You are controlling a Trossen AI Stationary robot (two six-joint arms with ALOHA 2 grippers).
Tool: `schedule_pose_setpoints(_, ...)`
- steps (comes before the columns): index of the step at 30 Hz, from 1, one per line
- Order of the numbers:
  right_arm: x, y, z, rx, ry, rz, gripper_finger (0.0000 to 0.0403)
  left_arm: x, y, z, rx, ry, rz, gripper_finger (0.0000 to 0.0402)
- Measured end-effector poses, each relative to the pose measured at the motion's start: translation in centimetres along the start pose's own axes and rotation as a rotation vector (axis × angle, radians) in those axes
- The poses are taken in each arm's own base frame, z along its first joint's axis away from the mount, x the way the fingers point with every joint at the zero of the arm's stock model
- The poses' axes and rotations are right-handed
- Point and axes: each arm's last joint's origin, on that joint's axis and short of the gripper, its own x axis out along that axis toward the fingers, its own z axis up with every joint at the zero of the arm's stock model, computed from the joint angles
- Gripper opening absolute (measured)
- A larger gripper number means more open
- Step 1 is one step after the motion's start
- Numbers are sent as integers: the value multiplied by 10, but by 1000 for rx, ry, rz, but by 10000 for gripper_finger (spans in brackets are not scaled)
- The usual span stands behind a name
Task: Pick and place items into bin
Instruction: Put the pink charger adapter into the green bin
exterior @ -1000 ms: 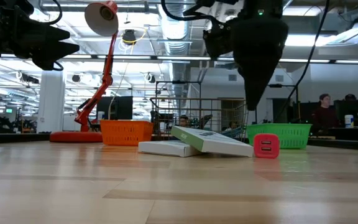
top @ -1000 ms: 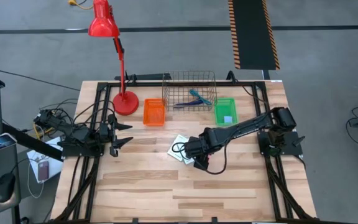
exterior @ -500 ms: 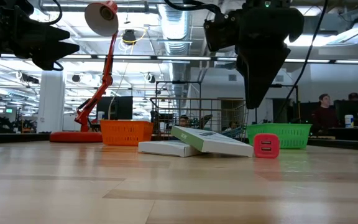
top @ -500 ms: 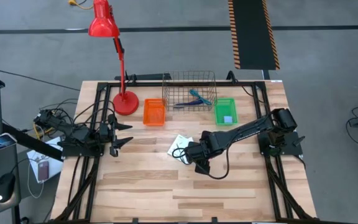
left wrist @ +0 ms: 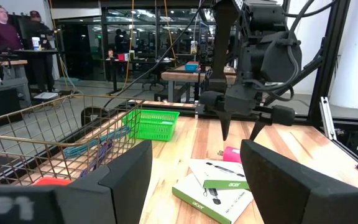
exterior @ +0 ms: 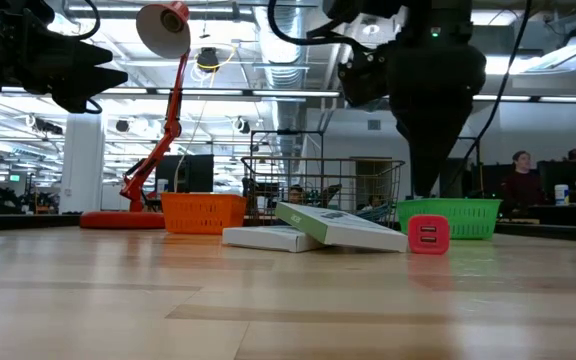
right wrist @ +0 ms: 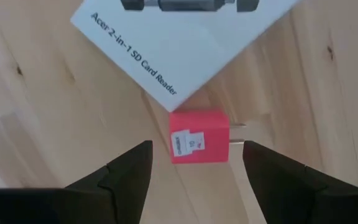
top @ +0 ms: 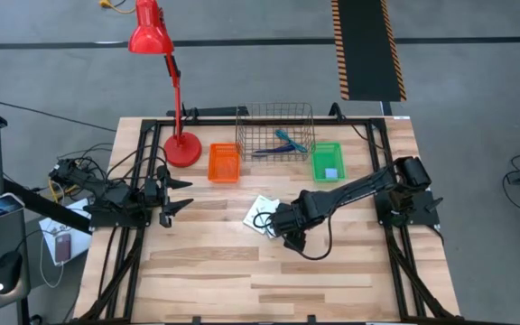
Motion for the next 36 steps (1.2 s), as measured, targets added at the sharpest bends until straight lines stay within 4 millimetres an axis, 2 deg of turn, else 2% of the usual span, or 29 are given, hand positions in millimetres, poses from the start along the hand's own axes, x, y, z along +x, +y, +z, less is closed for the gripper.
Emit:
schedule_pose_setpoints(9,0,-1,2,8,-8,-1,246,0,0,0,0,0,0,233)
schedule_pose_setpoints(23,0,-1,1,-84,-8,-2,246,0,0,0,0,0,0,233)
schedule_pose_setpoints(36,0,-1,1,-49,2,15,246,0,0,0,0,0,0,233)
